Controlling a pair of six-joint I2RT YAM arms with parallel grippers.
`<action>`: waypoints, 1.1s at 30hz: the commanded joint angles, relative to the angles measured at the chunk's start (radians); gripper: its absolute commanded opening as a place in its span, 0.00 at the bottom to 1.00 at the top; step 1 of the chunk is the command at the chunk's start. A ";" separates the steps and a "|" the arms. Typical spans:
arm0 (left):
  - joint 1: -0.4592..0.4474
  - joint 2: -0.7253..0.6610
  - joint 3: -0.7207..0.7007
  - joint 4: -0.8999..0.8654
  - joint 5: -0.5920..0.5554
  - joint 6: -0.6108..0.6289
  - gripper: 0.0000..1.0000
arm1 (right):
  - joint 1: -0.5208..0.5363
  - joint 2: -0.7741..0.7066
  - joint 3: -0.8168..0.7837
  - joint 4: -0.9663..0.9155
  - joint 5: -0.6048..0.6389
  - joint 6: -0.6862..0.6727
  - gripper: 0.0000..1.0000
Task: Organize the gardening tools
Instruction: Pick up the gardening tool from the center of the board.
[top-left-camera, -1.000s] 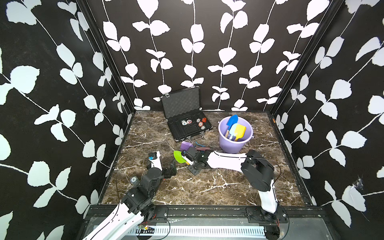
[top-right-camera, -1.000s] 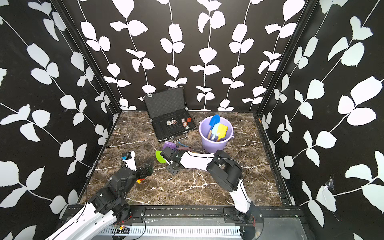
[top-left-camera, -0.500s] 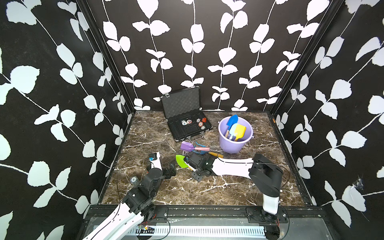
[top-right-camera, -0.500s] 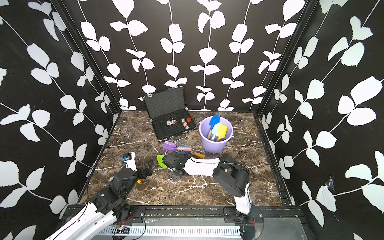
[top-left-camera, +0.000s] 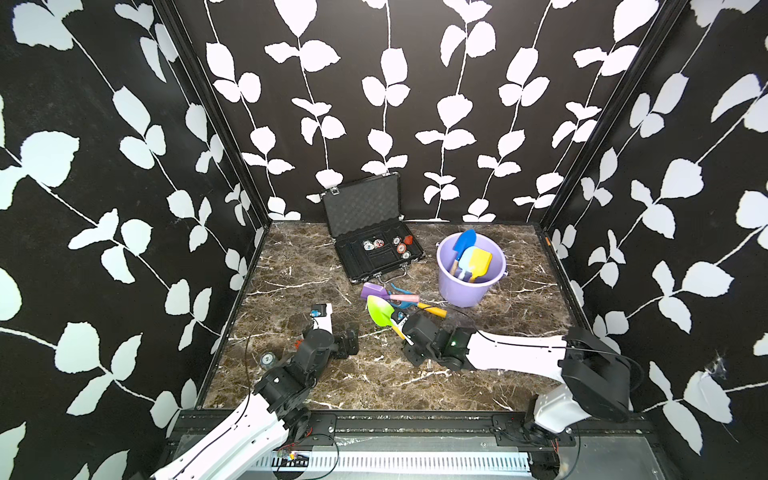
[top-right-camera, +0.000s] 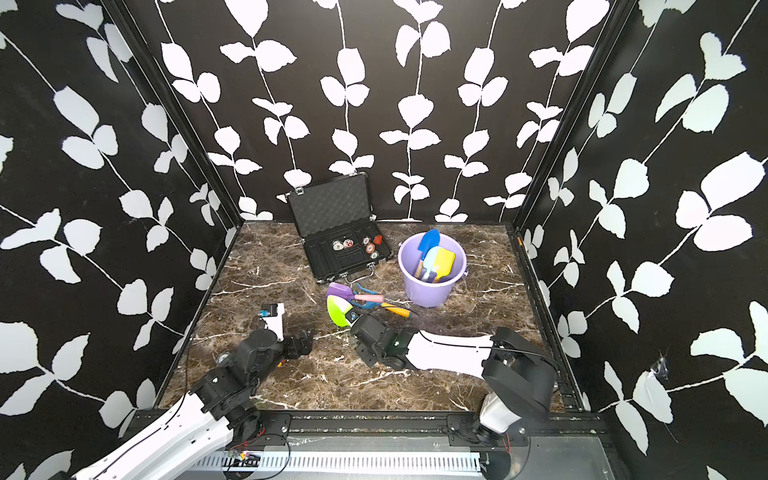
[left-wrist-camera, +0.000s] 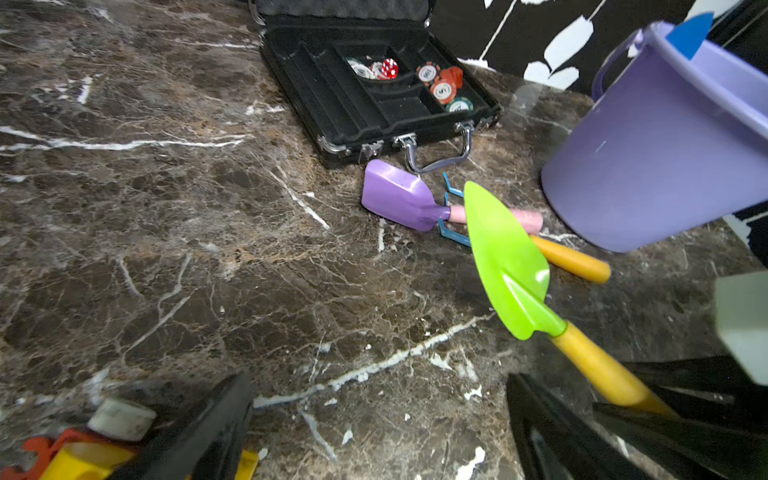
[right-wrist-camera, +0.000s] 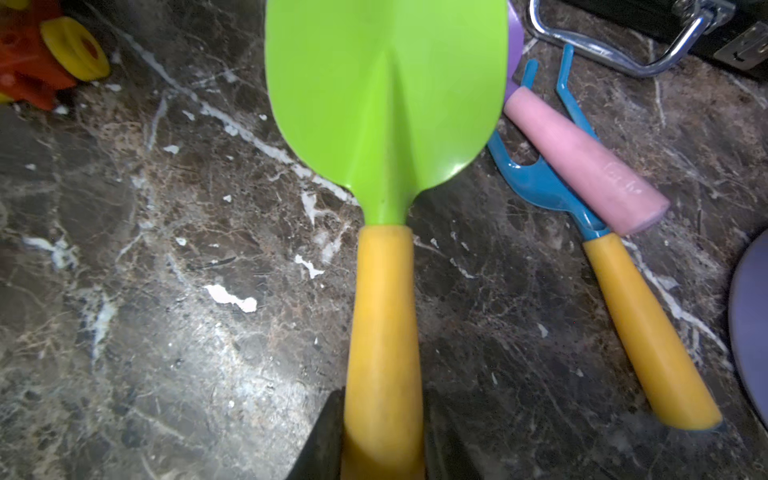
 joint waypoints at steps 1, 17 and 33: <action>0.005 0.061 0.038 0.091 0.107 0.032 0.90 | 0.023 -0.040 -0.026 0.089 0.028 0.001 0.00; 0.005 0.265 0.086 0.243 0.251 0.060 0.57 | 0.089 -0.092 -0.071 0.100 0.064 -0.028 0.00; 0.072 0.308 0.040 0.434 0.438 0.009 0.17 | 0.123 -0.146 -0.108 0.119 0.072 -0.036 0.00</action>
